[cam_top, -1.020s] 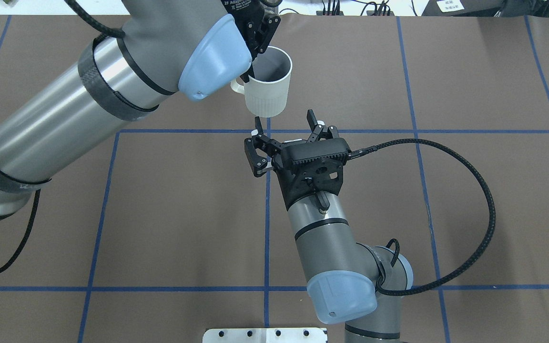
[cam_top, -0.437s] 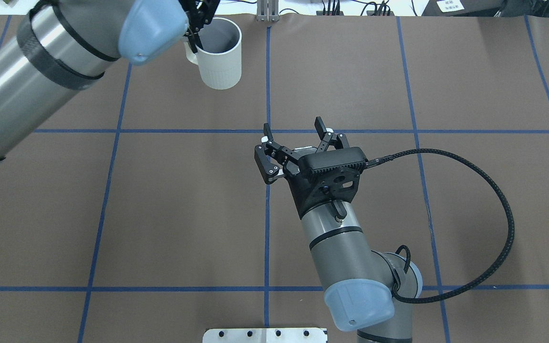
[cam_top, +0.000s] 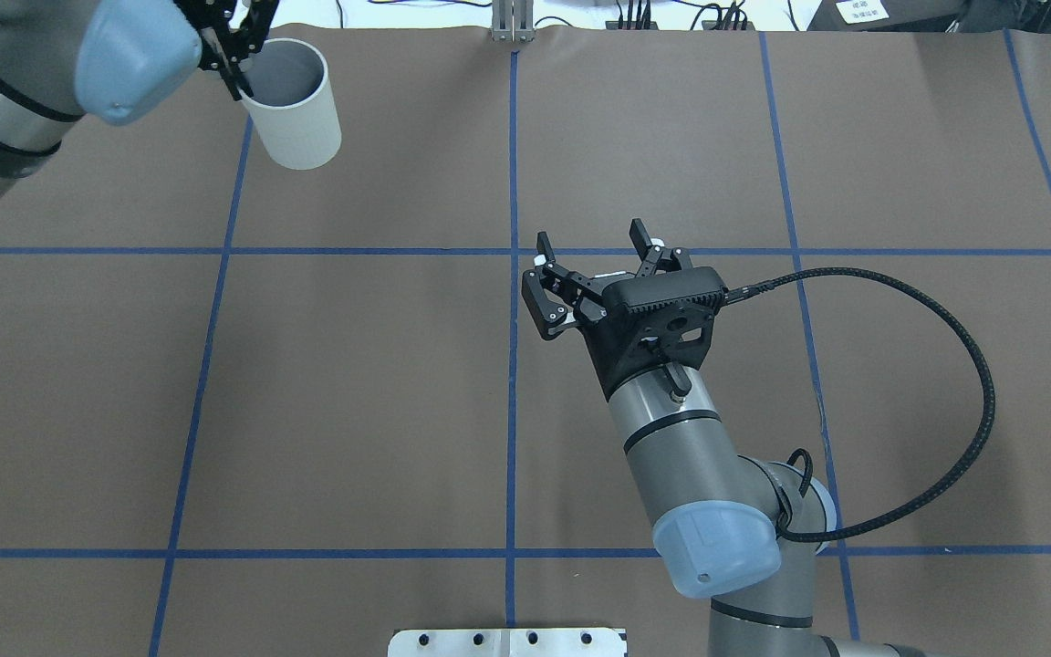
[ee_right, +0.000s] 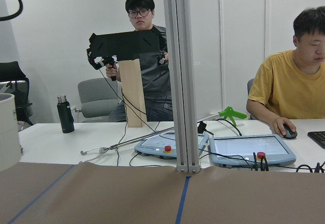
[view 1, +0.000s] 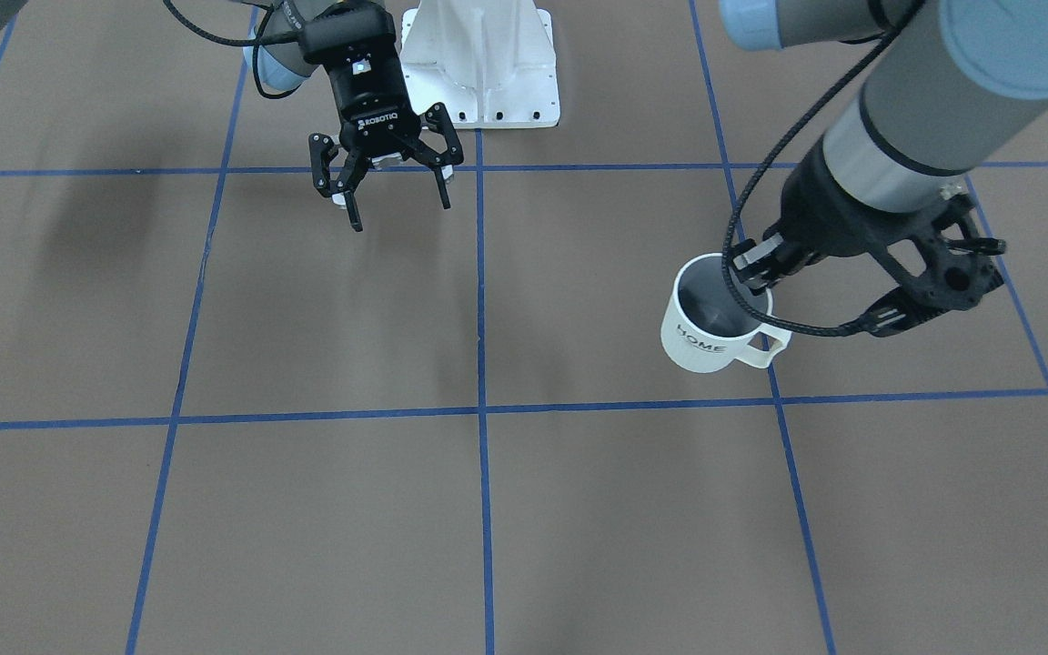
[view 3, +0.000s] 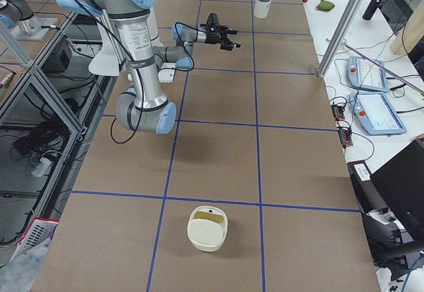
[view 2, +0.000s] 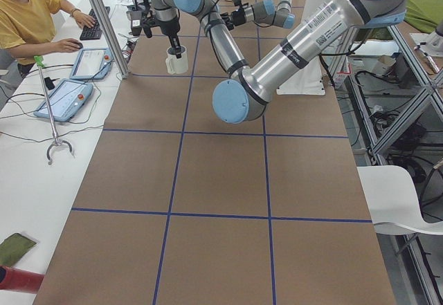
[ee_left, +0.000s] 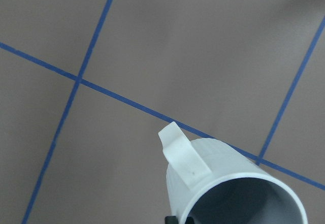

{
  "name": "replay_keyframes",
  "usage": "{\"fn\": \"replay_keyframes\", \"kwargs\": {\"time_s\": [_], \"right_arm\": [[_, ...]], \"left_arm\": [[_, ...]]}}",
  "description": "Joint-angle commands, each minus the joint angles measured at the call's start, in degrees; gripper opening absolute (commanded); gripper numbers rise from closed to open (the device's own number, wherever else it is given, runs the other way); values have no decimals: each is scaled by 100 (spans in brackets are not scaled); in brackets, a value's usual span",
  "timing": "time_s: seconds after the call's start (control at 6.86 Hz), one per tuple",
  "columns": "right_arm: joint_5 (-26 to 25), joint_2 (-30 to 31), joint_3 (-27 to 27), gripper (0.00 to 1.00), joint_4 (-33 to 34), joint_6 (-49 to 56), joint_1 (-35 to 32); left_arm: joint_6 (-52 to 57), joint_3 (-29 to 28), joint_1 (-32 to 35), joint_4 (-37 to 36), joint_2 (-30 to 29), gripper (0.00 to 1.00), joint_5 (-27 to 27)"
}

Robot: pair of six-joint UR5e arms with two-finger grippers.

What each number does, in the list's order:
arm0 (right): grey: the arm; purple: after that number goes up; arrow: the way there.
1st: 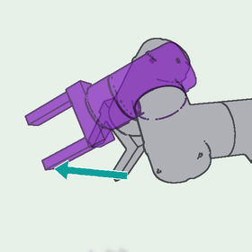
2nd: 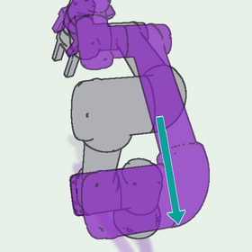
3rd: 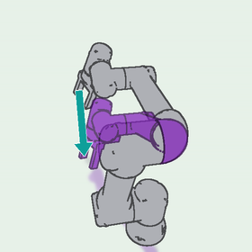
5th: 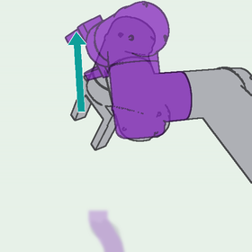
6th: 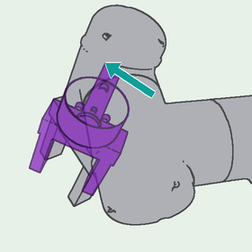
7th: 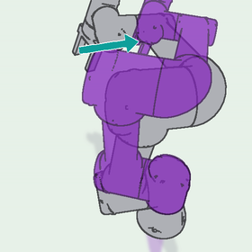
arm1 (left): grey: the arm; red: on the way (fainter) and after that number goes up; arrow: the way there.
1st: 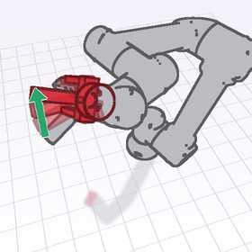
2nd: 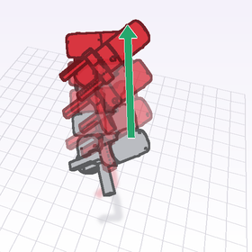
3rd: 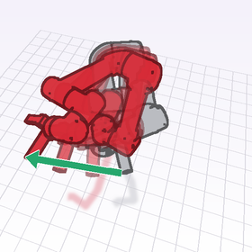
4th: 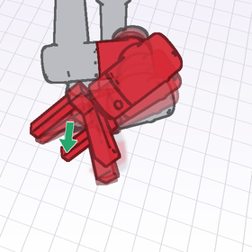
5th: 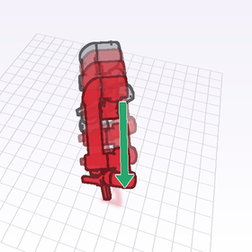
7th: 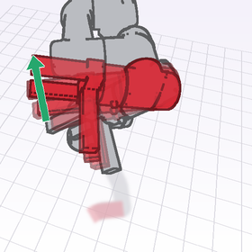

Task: Left arm hands cup to right arm to dump lemon

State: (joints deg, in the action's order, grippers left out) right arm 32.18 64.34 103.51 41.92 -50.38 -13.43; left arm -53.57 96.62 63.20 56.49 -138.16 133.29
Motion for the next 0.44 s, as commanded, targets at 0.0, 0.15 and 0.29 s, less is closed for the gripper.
{"fn": "replay_keyframes", "kwargs": {"time_s": [0.0, 0.15, 0.29], "right_arm": [[646, 35, -42, 100, 471, 63, -587], [1424, 9, -24, 100, 606, 63, -956], [2067, -9, -24, 100, 946, 116, -1308]], "left_arm": [[1028, 103, 245, 20, 621, 0, -32], [1476, 155, 350, 177, 945, 0, -40], [1898, 234, 377, 674, 1523, 0, -40]]}}
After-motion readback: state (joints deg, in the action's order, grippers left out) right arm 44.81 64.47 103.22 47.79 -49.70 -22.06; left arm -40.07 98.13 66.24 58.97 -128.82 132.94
